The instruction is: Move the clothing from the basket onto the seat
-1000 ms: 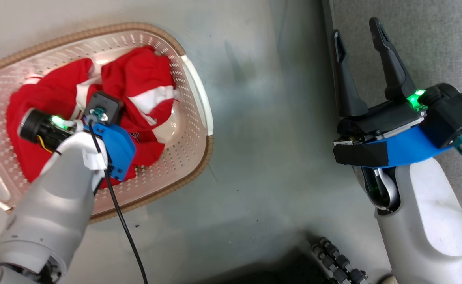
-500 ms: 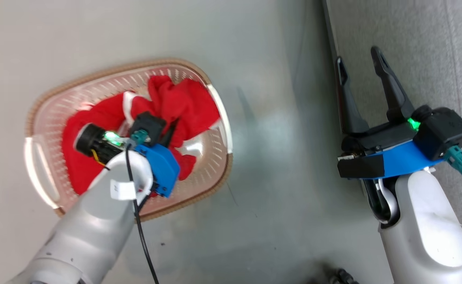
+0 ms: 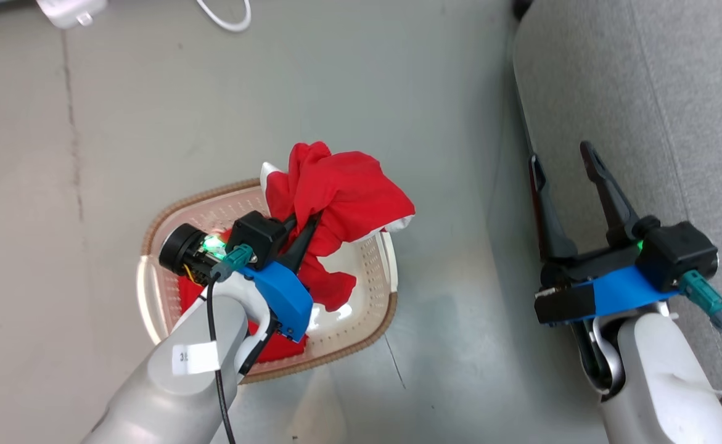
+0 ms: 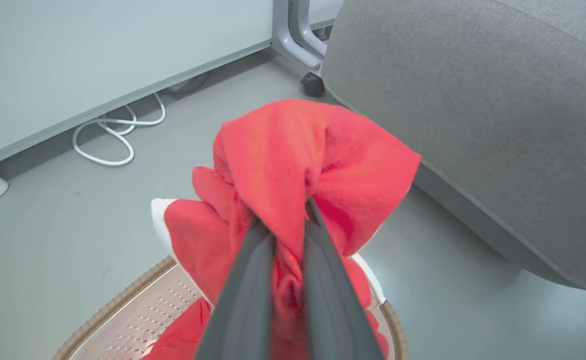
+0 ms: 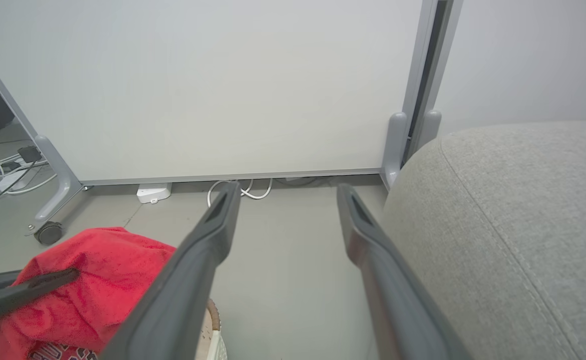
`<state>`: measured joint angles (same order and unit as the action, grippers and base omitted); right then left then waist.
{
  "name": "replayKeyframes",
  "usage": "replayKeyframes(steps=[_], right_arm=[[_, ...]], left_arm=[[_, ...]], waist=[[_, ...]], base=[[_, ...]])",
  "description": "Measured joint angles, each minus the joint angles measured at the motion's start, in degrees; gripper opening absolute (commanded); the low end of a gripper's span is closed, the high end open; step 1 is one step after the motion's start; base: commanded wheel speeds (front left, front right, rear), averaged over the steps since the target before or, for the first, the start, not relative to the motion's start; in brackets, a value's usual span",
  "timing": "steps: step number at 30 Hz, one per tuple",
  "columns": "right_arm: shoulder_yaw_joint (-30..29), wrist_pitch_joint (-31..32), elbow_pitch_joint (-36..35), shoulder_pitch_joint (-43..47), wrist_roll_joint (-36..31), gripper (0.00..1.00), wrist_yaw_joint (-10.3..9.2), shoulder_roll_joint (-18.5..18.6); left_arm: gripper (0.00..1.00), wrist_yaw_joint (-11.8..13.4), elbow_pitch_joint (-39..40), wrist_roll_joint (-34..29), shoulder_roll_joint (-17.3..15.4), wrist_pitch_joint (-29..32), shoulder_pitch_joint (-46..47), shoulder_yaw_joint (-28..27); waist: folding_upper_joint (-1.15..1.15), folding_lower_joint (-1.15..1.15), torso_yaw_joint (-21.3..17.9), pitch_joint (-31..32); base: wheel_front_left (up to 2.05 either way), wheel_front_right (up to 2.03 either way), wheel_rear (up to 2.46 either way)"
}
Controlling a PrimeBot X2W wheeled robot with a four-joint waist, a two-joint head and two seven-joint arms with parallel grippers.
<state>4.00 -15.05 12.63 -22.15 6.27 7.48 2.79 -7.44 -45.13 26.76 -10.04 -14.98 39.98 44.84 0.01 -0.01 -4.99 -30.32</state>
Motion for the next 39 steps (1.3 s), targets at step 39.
replayKeyframes(steps=[39], right_arm=[[-0.36,0.00,3.44,16.90,-0.10,1.00,0.01,0.74]], left_arm=[[0.00,0.00,17.07,-6.67,-0.46,0.00,-8.57,-5.49]], waist=[[-0.01,0.00,5.89,28.52]], base=[[0.00,0.00,0.00]])
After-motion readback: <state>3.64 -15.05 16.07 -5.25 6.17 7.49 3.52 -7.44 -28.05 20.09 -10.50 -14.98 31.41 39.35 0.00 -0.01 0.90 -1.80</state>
